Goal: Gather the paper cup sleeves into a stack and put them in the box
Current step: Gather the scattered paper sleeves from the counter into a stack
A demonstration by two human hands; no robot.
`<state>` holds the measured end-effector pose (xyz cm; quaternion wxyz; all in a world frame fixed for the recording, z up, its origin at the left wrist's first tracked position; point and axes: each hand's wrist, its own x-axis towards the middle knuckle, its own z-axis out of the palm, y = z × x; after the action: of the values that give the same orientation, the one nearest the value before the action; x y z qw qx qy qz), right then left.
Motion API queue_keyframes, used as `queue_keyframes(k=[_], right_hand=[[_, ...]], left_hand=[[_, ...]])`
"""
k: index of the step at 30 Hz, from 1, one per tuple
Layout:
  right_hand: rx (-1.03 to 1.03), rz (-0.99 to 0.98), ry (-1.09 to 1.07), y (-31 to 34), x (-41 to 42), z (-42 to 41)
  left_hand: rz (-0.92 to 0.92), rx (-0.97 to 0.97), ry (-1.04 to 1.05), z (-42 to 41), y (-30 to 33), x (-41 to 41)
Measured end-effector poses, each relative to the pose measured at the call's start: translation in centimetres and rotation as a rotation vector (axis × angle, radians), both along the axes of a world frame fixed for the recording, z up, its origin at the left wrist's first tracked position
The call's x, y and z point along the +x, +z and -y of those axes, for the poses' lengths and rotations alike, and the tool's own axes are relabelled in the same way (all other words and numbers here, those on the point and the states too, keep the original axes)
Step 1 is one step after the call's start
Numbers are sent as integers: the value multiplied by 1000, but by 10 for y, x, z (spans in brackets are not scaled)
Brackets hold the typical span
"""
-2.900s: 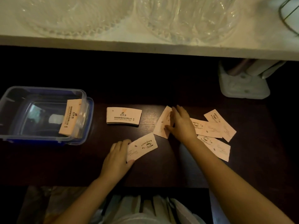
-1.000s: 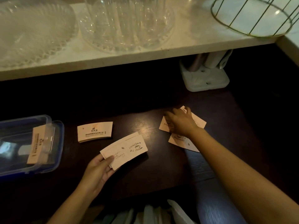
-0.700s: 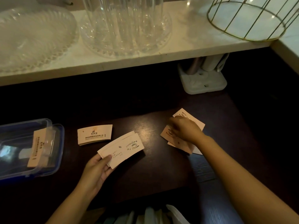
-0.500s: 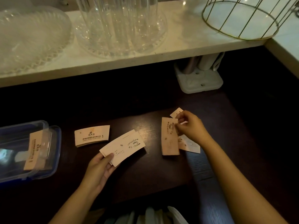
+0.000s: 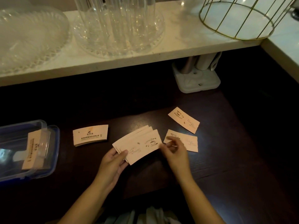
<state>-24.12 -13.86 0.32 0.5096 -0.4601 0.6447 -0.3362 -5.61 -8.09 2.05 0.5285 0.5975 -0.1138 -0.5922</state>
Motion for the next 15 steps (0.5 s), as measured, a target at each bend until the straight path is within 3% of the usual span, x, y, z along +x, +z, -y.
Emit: queue_keyframes(k=[3,5,13,15], right_hand=[[-245,-618,49,-12,-46,25],[-169,-827,151,-19,-69,35],[-137,-1072,431,-20,-80,39],[-98,-1019,492,-10,-78,38]], left_hand=[[-19,25,41,-4,-2,7],[-28,36,60,-7,-3,10],[-49,56,78,-13,-4,10],[-46,52,82,-12,-2,9]])
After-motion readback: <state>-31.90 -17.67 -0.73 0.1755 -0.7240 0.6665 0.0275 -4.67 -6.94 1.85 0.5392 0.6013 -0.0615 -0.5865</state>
